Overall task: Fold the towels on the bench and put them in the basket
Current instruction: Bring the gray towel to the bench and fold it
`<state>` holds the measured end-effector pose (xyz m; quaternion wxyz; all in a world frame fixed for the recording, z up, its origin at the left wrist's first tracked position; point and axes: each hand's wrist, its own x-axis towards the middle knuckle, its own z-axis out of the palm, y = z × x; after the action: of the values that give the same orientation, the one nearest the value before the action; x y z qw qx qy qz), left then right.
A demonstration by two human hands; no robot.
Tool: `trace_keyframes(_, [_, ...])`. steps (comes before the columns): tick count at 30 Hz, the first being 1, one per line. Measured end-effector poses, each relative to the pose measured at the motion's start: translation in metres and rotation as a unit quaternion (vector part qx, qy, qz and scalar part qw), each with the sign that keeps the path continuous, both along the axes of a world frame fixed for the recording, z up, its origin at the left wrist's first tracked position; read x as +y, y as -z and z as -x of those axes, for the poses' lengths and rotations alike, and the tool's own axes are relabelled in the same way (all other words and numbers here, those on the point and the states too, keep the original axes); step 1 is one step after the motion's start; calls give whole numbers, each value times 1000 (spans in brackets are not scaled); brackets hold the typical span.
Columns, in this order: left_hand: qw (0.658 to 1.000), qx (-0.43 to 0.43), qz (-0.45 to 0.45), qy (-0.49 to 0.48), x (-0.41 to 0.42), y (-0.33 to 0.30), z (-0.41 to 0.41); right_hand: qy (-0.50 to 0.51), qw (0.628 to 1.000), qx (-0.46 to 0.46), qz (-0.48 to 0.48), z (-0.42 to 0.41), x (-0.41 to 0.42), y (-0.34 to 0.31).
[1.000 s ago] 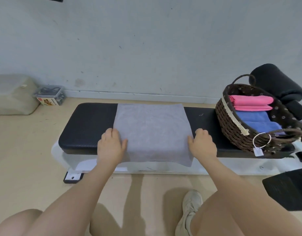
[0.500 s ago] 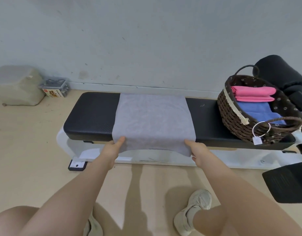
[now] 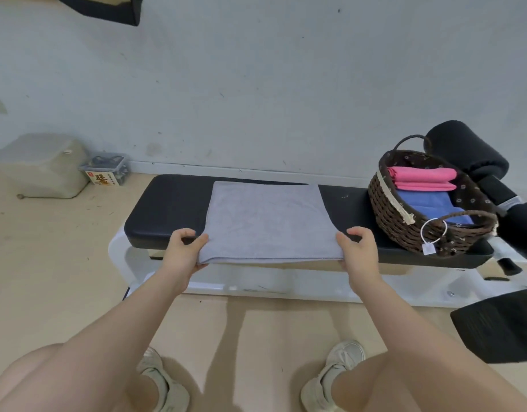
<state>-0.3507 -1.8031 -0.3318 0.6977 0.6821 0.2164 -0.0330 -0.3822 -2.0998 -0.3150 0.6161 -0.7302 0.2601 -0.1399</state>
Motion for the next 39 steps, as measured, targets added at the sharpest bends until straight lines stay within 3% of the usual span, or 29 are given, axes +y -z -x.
trace_keyframes(4, [995,-15,84,42,2,-32,10,-11,996,-42,-82,1,1,-19])
trace_keyframes(6, [980,-28,187,58,1,-46,15,-2,974,-80,-214,4,0,-32])
trace_keyframes(8, [971,-50,214,97,2,-55,16,-25,946,-115,-302,5,-3,-41])
trace_keyframes(10, [976,-65,148,147,3,-60,16,-55,957,-119,-260,1,-5,-42])
trace_keyframes(13, [982,-63,-12,177,4,-61,8,-23,995,-67,-76,-8,-4,-32])
trace_keyframes(16, [968,-60,-173,175,4,-54,-3,-1,996,-63,62,-18,-7,-27])
trace_keyframes(19, [973,-54,-171,147,2,-50,-20,-27,984,-79,154,-34,-12,-24])
trace_keyframes(29, [991,-45,-104,75,-17,-27,-116,-66,979,-6,195,-125,-24,4])
trace_keyframes(34, [971,28,-195,134,-23,0,-153,-113,964,111,214,-156,-34,25])
trace_keyframes(39, [934,-14,-318,162,-23,9,-167,-154,921,139,329,-179,-33,26])
